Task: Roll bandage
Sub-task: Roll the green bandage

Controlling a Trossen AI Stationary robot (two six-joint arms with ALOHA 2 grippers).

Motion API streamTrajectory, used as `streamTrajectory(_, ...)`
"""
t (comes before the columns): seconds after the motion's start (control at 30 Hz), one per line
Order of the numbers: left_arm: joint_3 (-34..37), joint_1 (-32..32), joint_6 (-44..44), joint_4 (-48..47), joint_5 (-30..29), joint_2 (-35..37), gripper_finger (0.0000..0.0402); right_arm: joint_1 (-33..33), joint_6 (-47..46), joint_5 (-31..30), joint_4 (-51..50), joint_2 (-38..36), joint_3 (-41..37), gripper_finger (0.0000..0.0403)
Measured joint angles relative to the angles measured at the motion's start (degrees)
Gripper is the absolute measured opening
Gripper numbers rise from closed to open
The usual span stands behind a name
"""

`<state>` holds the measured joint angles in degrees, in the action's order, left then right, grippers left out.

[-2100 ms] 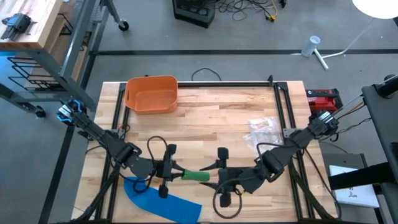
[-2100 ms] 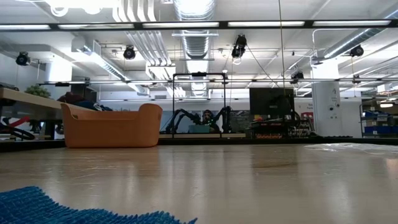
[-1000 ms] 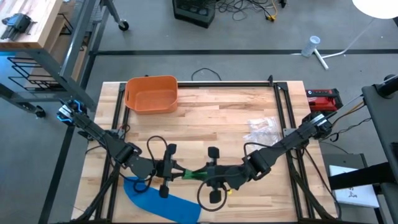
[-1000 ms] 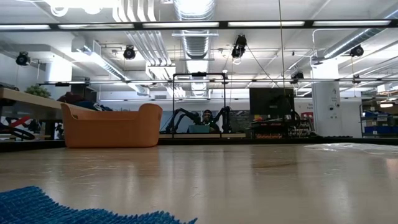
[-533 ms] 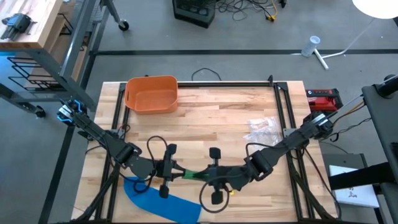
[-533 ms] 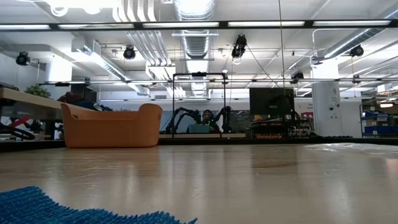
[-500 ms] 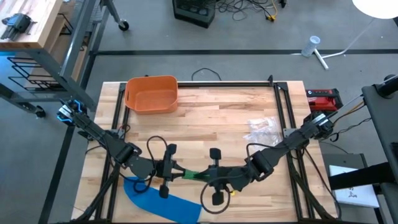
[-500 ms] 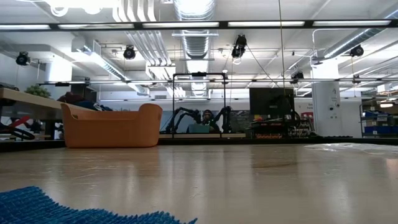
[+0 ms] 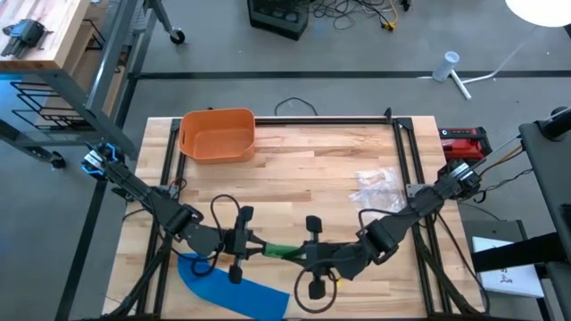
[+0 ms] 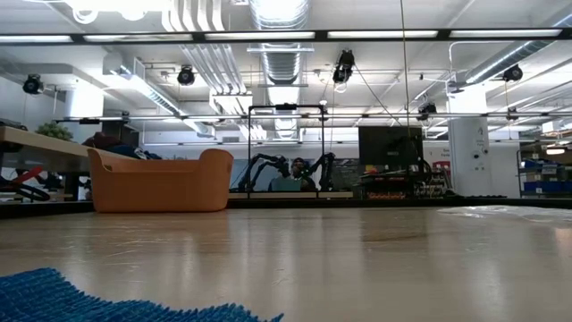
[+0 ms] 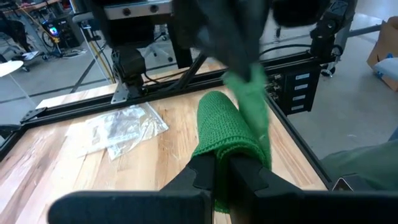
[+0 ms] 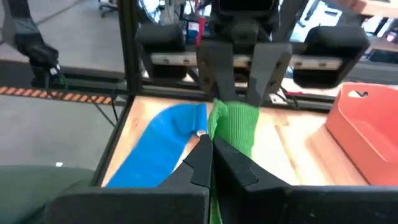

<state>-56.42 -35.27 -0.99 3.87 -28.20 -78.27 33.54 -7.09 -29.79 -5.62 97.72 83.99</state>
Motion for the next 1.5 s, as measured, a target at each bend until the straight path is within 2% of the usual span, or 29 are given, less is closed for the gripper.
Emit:
streamTrajectory(0.17,0.0,-0.01,0.34,0.09,-3.6,0.1,0.0007,0.11,-2.45,7.87,1.62,-0.01,0.0,0.0002)
streamTrajectory(0.47,0.0,0.0,0.48,3.25,-3.92,1.52,0.0007,0.07,-3.41,9.19,0.83,0.85,0.0,0.0002)
streamTrajectory(0.77,0.0,0.04,0.44,3.57,-4.47,2.54,0.0007,0.07,-0.55,4.02,-1.15,0.91,0.0,0.0002)
streamTrajectory(1.13,0.0,0.09,0.43,-0.7,-6.09,2.54,0.0007,0.47,2.26,3.61,-4.08,0.24,0.0,0.0002)
streamTrajectory(1.3,0.0,0.17,0.52,-1.86,-6.26,2.11,0.0007,0.12,5.52,-2.28,-4.18,-0.01,0.87,0.0002)
streamTrajectory(1.5,0.0,0.17,1.11,-1.84,-4.2,1.87,0.0007,-0.95,6.72,-6.26,-4.42,-0.01,0.92,0.0002)
